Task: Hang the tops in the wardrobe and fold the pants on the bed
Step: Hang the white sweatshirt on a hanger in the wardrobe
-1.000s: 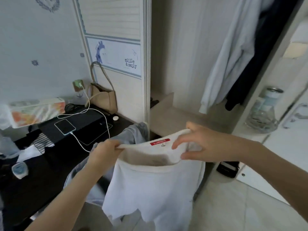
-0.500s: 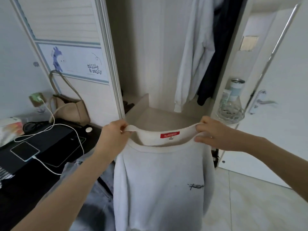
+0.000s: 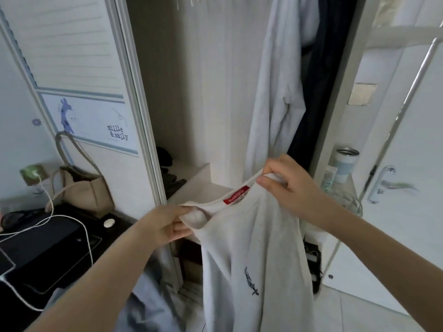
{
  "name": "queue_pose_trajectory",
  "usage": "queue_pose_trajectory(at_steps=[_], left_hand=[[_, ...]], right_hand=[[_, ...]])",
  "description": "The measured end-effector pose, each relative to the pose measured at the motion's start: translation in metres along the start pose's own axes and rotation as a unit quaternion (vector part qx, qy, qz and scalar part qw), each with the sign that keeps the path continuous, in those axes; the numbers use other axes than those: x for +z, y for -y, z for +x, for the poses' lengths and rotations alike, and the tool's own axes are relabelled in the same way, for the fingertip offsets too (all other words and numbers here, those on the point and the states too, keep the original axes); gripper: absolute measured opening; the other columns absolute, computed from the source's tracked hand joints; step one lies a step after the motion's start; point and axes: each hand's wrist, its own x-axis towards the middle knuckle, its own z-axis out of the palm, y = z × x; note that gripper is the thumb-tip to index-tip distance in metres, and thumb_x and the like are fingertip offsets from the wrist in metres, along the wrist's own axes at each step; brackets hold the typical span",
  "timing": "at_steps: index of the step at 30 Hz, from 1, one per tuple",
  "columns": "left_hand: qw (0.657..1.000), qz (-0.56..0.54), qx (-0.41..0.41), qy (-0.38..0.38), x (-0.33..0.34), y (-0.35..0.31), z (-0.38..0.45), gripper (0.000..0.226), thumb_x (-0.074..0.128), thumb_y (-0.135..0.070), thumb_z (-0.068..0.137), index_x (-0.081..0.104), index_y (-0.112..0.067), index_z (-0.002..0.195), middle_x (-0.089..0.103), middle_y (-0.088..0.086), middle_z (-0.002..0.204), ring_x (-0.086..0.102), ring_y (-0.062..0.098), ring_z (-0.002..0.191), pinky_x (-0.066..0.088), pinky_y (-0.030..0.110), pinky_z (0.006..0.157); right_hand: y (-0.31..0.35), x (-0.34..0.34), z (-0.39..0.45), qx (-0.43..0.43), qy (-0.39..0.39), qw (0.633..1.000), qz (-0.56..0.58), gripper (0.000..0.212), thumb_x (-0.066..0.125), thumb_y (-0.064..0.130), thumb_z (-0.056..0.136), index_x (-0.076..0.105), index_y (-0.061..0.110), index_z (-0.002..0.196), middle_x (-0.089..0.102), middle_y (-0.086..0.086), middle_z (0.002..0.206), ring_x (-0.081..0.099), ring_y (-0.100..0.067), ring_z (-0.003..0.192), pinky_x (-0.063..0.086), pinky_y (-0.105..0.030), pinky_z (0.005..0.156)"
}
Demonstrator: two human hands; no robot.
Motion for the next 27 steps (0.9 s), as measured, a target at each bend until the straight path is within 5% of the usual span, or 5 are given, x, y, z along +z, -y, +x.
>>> queue_pose_trajectory(at_steps=[12, 17, 18, 22, 27], left_hand=[[0.971, 0.193, 0.133, -0.05, 0.005, -0.122, 0.028, 0.019, 0.073, -0.025, 0.085, 0.073, -0.008, 0.093, 0.074, 0.012, 0.089, 0.067, 0.022, 0.083, 0.05, 0.03, 0.071], [0.758, 0.59, 0.191, -0.202, -0.027, -0.156, 0.074, 0.026, 0.053, -0.023, 0.097, 0.066, -0.004, 0.086, 0.064, 0.006, 0.072, 0.064, 0.021, 0.065, 0.051, 0.028, 0.062], [0.761, 0.587, 0.184, -0.206, -0.029, -0.158, 0.077, 0.027, 0.051, -0.022, 0.099, 0.065, -0.004, 0.085, 0.067, 0.006, 0.071, 0.067, 0.02, 0.063, 0.053, 0.028, 0.059], [0.965, 0.202, 0.144, -0.087, -0.05, -0.195, 0.096, 0.018, 0.061, -0.008, 0.094, 0.065, 0.003, 0.08, 0.069, 0.017, 0.072, 0.071, 0.027, 0.063, 0.061, 0.034, 0.057], [0.992, -0.038, 0.058, 0.104, -0.051, -0.235, 0.107, 0.011, 0.057, -0.01, 0.093, 0.066, -0.004, 0.095, 0.07, 0.012, 0.081, 0.071, 0.025, 0.069, 0.061, 0.036, 0.056]], right_hand=[[-0.053, 0.001, 0.07, 0.059, -0.14, 0.986, 0.061, 0.032, 0.061, 0.017, 0.091, 0.041, 0.018, 0.065, 0.044, -0.002, 0.076, 0.044, -0.008, 0.067, 0.033, -0.016, 0.066], [-0.049, 0.024, 0.114, 0.064, -0.183, 0.976, 0.102, 0.03, 0.061, 0.018, 0.091, 0.045, 0.016, 0.066, 0.045, 0.002, 0.077, 0.045, -0.003, 0.069, 0.034, -0.015, 0.069], [-0.047, 0.028, 0.117, 0.058, -0.176, 0.978, 0.096, 0.03, 0.061, 0.018, 0.091, 0.045, 0.017, 0.066, 0.047, 0.001, 0.079, 0.047, -0.005, 0.071, 0.035, -0.015, 0.07], [-0.05, 0.045, 0.147, 0.028, -0.149, 0.988, 0.021, 0.025, 0.063, 0.024, 0.087, 0.048, 0.017, 0.068, 0.048, 0.001, 0.082, 0.051, -0.01, 0.076, 0.043, -0.02, 0.072], [-0.074, 0.049, 0.182, 0.088, -0.153, 0.978, -0.113, 0.027, 0.071, 0.027, 0.083, 0.051, 0.029, 0.066, 0.049, 0.008, 0.085, 0.05, 0.0, 0.077, 0.034, -0.009, 0.067]])
